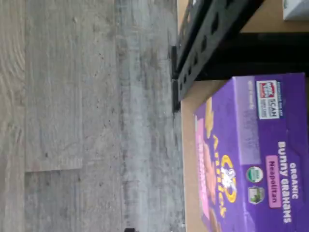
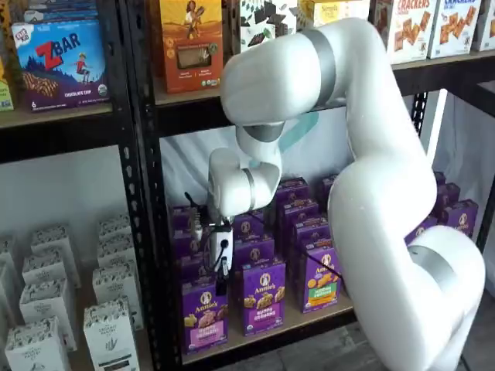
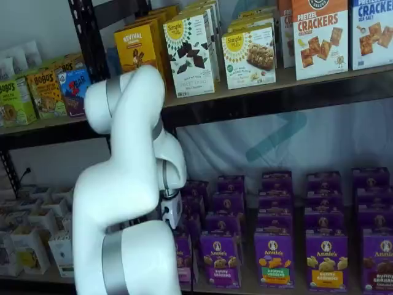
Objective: Pick up the purple box with a pink patch in the middle, on the bottom shelf, the first box from the left
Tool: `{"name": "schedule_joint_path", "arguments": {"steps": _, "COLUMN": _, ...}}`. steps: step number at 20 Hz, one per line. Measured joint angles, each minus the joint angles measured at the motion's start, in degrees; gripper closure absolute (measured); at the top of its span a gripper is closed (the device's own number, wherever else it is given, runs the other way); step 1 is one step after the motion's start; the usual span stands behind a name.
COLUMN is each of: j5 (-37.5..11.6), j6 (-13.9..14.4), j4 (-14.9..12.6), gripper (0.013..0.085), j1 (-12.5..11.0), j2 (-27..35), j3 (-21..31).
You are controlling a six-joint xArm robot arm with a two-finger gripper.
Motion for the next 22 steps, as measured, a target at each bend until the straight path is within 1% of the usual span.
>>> {"name": "schedule_joint_path", "arguments": {"steps": 8, "j5": 0.31, "j6": 0.49, "j4": -1.69, "gripper": 0.013, "j1": -1.05, "j2": 5.04, "j3": -5.31}}
{"name": "schedule_joint_path", "arguments": {"steps": 13, "j5": 0.27, "j6": 0.4, "j4": -1.95, "gripper": 0.013, "j1": -1.36, "j2": 8.23, "j3": -8.56}}
{"name": "schedule_joint_path", "arguments": {"steps": 17, "j5": 0.78, "j6": 1.43, "j4": -3.02, "gripper": 0.013, "j1": -1.32, "j2": 10.46, "j3": -11.02}}
{"name": "schedule_joint_path", "arguments": {"steps": 20, "j5": 1.08, "j6": 2.97, "j4": -4.5, "gripper": 0.013, "j1": -1.09, "j2": 11.9, "j3": -12.4}}
{"name": "schedule_joint_path", "arguments": {"steps": 22, "j5": 1.37, "j6": 3.31, "j4": -4.72, "gripper": 0.013, "j1": -0.92, "j2": 12.5, "j3": -12.92}}
